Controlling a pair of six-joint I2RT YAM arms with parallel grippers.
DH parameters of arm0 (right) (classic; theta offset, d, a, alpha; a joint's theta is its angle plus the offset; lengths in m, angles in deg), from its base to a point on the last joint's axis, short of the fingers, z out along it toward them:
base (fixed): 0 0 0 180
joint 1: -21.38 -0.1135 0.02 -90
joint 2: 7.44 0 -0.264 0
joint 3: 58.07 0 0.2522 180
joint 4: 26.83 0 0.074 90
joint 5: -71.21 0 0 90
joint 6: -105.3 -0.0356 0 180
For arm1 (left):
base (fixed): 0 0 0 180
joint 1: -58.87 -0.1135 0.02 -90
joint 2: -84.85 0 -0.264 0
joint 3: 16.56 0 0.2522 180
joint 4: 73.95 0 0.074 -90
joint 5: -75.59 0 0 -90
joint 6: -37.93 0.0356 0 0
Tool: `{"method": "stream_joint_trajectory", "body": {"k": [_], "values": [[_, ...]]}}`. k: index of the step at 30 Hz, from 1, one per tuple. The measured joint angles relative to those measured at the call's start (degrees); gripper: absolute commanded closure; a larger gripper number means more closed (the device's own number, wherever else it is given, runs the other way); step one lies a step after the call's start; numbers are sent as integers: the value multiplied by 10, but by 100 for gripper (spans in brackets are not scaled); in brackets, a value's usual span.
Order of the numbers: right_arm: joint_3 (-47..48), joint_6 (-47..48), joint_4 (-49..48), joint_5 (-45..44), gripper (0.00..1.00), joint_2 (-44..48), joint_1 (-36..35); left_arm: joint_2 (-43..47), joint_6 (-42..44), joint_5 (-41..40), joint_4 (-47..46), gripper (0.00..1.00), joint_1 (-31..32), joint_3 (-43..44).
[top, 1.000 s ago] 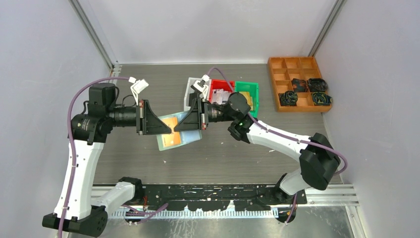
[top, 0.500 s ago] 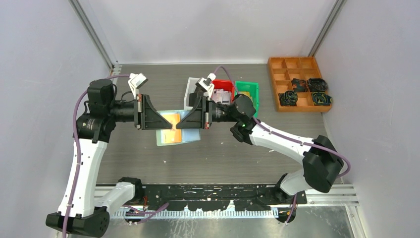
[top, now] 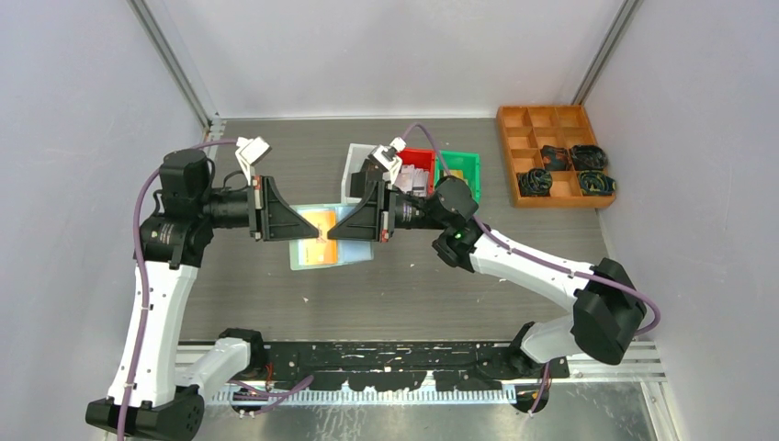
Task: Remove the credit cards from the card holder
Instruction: Remove the credit card from the card holder.
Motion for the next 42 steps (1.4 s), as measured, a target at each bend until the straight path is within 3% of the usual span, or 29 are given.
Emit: {"method": "stream_joint_trajectory", "body": {"k": [7,19,20,21,22,23,26,35,42], "values": [[-6,4,4,-3,99,2,0,2,16,-5,18,93,-3,0],[-25,4,-6,-6,98,16,3,14,13,-4,17,100,-9,0],[-28,4,-9,-6,95,17,4,15,13,-4,17,100,-10,0],[-30,3,-11,-6,85,19,5,16,13,-5,17,100,-10,0],[-31,2,-13,-6,70,19,5,18,13,-5,16,100,-11,0],[-33,-2,-17,-5,63,19,6,21,13,-6,16,100,-12,0],[-41,-20,-32,3,59,18,6,30,13,-10,5,100,-18,0],[-36,-101,-141,12,63,-46,3,38,46,-37,14,100,-22,0],[-20,-116,-155,15,97,-56,-3,39,66,-43,26,100,-22,0]]}}
